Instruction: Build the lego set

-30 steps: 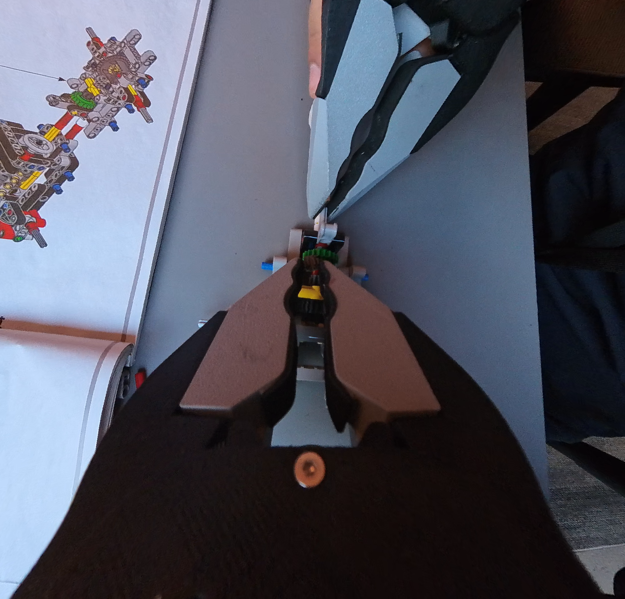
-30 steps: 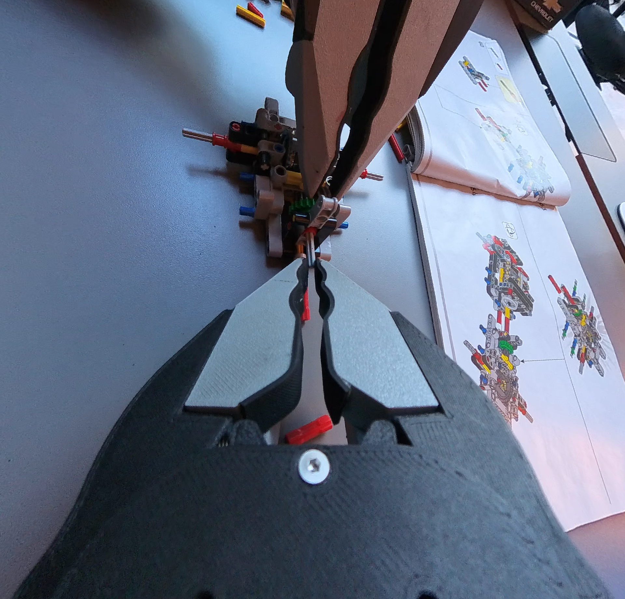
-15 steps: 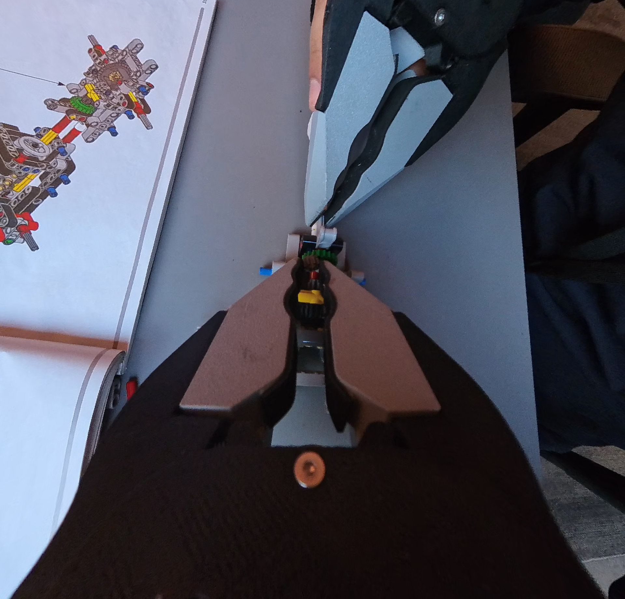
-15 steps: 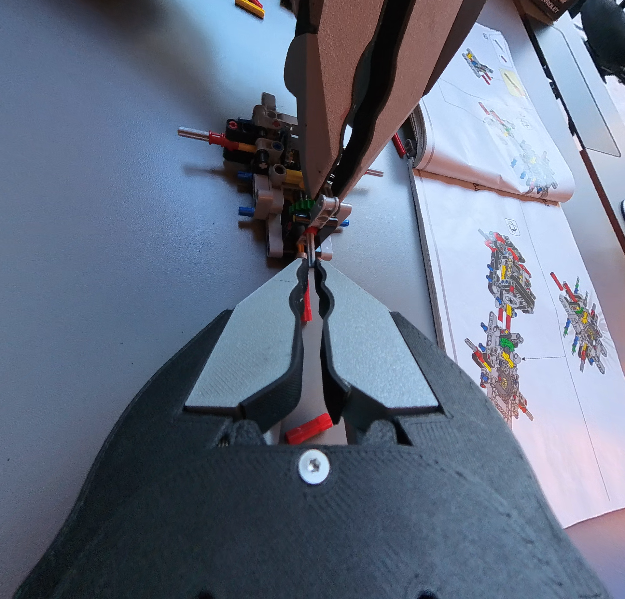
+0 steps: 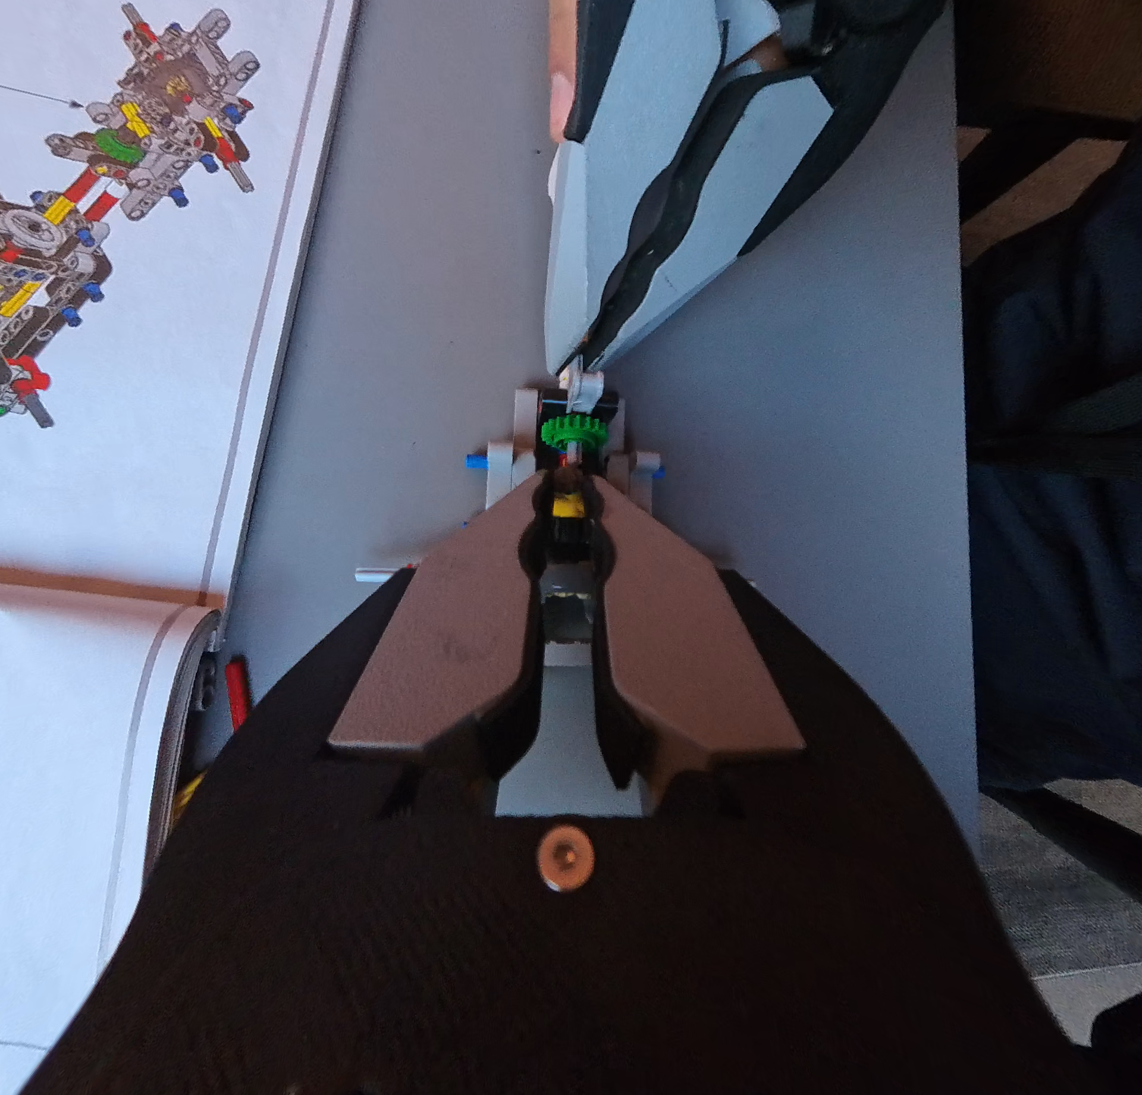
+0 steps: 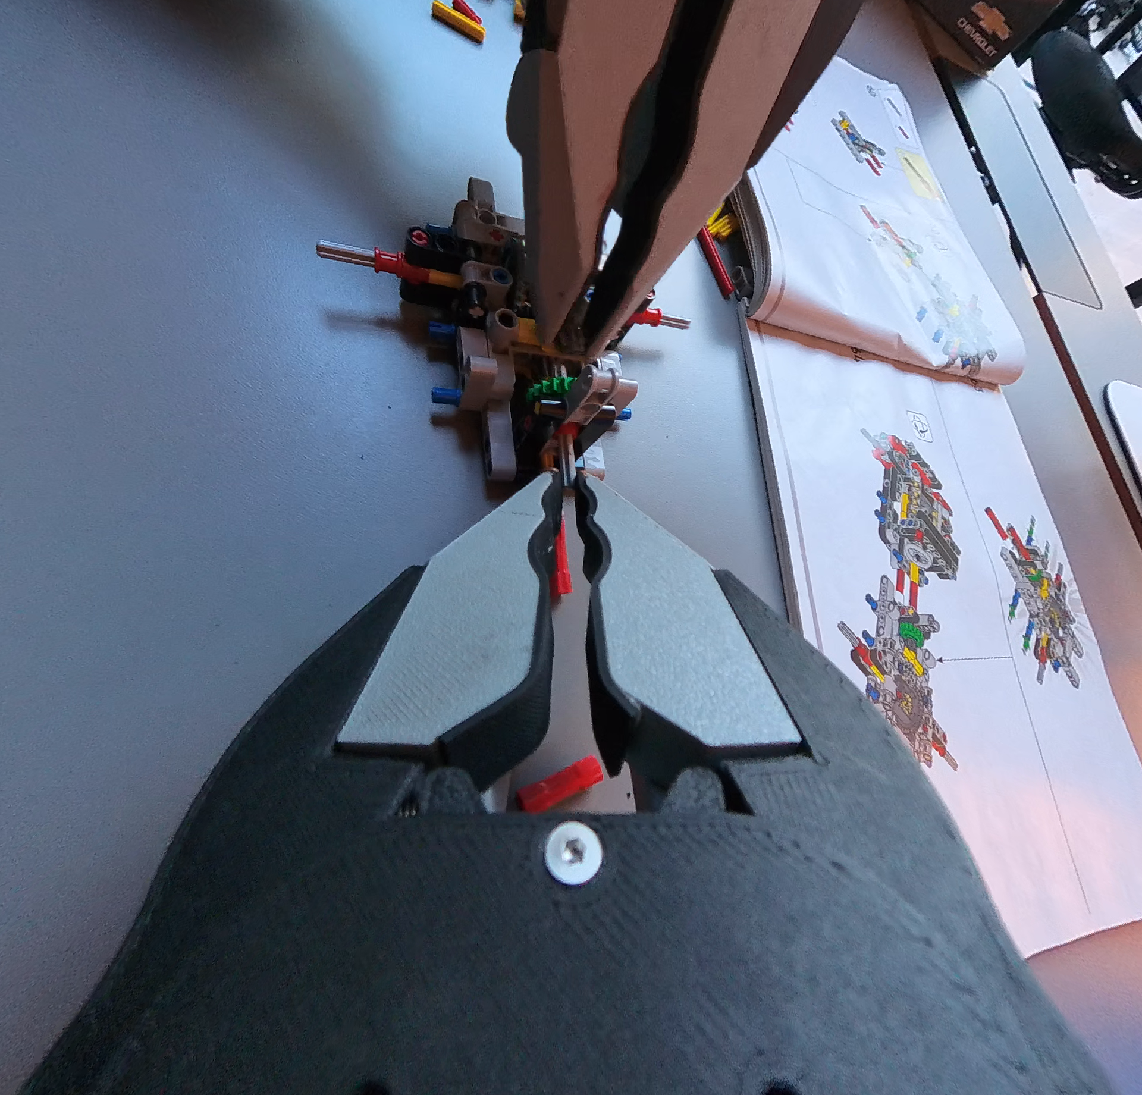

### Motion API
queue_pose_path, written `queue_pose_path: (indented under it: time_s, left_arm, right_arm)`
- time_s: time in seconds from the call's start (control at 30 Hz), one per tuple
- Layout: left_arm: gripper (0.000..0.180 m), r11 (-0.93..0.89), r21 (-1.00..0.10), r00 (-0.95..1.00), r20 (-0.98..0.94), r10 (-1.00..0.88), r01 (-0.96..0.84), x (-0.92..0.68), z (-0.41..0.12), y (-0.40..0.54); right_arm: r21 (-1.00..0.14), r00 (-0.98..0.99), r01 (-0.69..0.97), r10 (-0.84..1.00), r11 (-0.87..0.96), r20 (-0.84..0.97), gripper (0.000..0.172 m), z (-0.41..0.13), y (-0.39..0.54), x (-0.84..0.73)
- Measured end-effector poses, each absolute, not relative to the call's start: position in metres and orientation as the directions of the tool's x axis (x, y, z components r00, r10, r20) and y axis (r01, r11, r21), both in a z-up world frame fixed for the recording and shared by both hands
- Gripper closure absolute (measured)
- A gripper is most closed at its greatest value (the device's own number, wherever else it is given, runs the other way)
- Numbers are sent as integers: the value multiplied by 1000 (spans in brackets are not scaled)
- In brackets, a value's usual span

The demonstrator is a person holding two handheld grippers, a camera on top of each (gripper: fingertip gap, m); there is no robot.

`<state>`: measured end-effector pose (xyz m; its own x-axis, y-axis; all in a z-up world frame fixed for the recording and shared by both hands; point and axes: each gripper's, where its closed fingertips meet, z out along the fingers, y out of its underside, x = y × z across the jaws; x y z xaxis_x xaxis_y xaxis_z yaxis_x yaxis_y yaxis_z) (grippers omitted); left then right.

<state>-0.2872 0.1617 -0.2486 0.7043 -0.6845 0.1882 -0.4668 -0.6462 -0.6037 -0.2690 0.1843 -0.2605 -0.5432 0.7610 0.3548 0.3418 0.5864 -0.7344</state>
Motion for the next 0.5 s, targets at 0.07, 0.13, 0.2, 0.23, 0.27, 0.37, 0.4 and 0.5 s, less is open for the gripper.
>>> queue_pose_path:
  time_s: [0.07,0.13,0.2,0.23,0.27,0.37,0.4,0.5]
  left_arm:
    - [176,-644,-597,706,175,-686,-478,-286,-249,162]
    - [176,-646,-589,710,165,-684,-485,-287,-250,163]
    - [176,-644,-580,704,162,-692,-499,-286,-252,162]
    - [176,-638,-578,698,157,-699,-509,-285,-254,161]
    - [176,-631,-578,692,151,-706,-518,-284,-255,161]
    - [175,-628,-578,686,152,-711,-522,-283,-256,161]
    - [175,-630,-579,686,158,-710,-518,-283,-256,161]
    - [175,-635,-589,684,181,-707,-500,-283,-256,162]
  right_arm:
    - [-733,-543,339,759,590,360,171,-260,185,-268]
    - [-731,-543,337,756,594,365,171,-261,185,-268]
    - [-728,-542,335,755,598,370,171,-261,185,-268]
    - [-727,-541,335,754,599,373,172,-261,186,-268]
    - [-726,-540,335,754,600,374,172,-261,186,-268]
    - [-725,-540,334,753,602,376,172,-261,186,-267]
    - [-725,-540,333,752,603,378,172,-261,186,-267]
    - [-722,-541,326,747,610,387,172,-261,186,-266]
